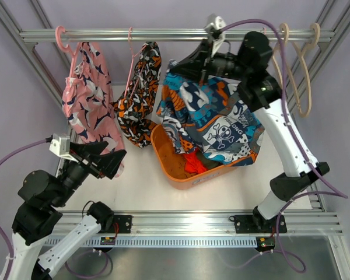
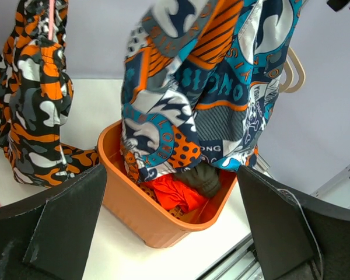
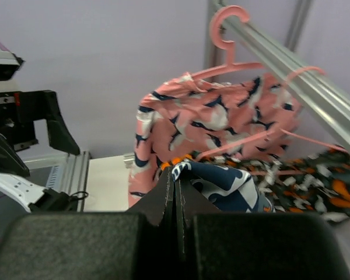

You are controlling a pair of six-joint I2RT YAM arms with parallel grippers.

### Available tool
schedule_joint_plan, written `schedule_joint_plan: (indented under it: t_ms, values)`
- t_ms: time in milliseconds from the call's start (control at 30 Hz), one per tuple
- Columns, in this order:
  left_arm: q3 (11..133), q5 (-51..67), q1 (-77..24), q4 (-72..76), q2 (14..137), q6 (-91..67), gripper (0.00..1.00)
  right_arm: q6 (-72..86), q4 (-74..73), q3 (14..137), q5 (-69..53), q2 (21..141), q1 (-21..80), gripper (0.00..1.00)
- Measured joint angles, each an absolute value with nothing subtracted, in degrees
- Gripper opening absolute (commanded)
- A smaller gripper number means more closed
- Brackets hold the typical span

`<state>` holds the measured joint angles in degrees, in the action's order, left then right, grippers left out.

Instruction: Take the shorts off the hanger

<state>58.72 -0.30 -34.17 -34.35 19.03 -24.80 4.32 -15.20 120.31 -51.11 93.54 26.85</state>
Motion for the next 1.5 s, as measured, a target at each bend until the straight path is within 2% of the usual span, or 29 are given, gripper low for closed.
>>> schedule_joint_plan:
  t_ms: [133, 267, 367, 500, 633, 767, 867, 967, 1233, 1500]
  values:
    - [58.59, 0.97, -34.17, -33.15, 21.47, -24.82, 0.99, 5.76, -12.34, 122.08, -48.58, 98.54, 33.01, 0.00]
    - [57.12, 1.61, -34.17, -32.51, 21.32, -24.91, 0.99, 7.33, -11.35, 121.97, -45.50, 100.92, 33.19, 0.00]
    - [55.07, 1.72, -34.17, -31.62, 20.67, -25.08, 0.99, 6.63, -10.61, 117.16, -44.71, 98.59, 32.91, 0.00]
    - [53.93, 1.78, -34.17, -31.57, 20.62, -25.06, 0.99, 4.08, -11.86, 101.03, -46.57, 87.90, 31.03, 0.00]
    - [53.93, 1.78, -34.17, -31.44, 20.58, -24.88, 0.99, -4.25, -18.24, 82.30, -48.93, 71.79, 23.38, 0.00]
    - [53.17, 1.89, -34.17, -30.39, 20.58, -24.51, 0.99, -14.87, -28.03, 71.26, -46.70, 59.24, 19.77, 0.00]
    - [51.81, 2.92, -34.17, -28.91, 21.06, -24.34, 0.99, -20.18, -33.82, 66.13, -43.48, 56.07, 19.99, 0.00]
    - [51.57, 4.34, -34.17, -27.94, 22.98, -24.38, 0.99, -23.64, -38.15, 65.28, -38.70, 62.19, 19.97, 0.00]
    - [50.04, 7.09, -34.17, -24.49, 25.63, -25.15, 0.99, -27.83, -43.40, 68.84, -24.21, 91.72, 23.66, 0.00]
    - [48.69, 7.55, -34.17, -23.07, 25.08, -26.92, 0.99, -29.39, -45.34, 74.91, -13.85, 99.33, 30.76, 0.00]
